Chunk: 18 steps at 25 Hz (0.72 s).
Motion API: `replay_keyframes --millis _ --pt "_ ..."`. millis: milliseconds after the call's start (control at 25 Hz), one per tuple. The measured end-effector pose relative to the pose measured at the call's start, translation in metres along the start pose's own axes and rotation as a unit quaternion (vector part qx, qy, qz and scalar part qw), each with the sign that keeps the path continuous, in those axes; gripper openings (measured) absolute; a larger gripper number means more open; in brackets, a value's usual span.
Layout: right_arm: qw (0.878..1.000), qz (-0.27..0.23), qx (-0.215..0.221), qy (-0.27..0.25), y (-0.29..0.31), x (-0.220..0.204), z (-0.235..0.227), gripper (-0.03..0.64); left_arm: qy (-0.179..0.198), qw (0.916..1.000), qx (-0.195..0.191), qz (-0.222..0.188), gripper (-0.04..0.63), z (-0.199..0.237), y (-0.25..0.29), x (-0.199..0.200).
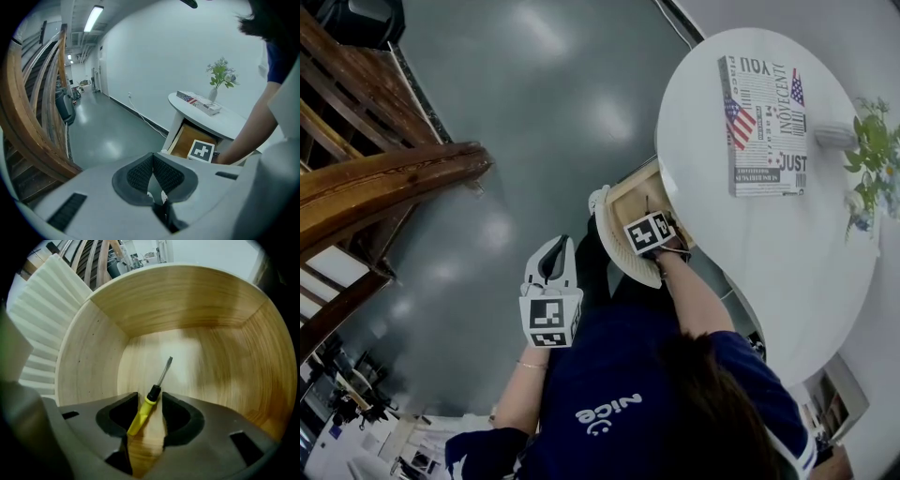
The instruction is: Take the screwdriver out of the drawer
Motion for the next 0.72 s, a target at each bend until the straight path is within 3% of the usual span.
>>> replay_keyframes --millis 200,320,720 --pt "1.0 0.005 -0.015 0.011 0.0 0.002 -0.001 0.141 -0.01 0.9999 0.008 0.003 0.005 0.004 -0.003 -0.006" --pt "0.999 0.006 -0.037 0.007 0.0 0.001 -0.002 0.083 -0.01 0.9999 0.009 0.003 0.005 0.001 -0.004 -0.007" --pt "0.999 -0.006 -0.045 -0.003 -0.002 0.0 0.0 0.078 -0.012 0.9999 0.008 0.0 0.005 -0.002 -0.009 -0.017"
Point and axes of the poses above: the fingertips, and each gripper's own axes: y forward along the fingers, z to its left, x out of its top, the point moved 10 cm from there along -y, backward along the fingers, and after that the axes turned 9 degrees about z, right-handed, at the moved point
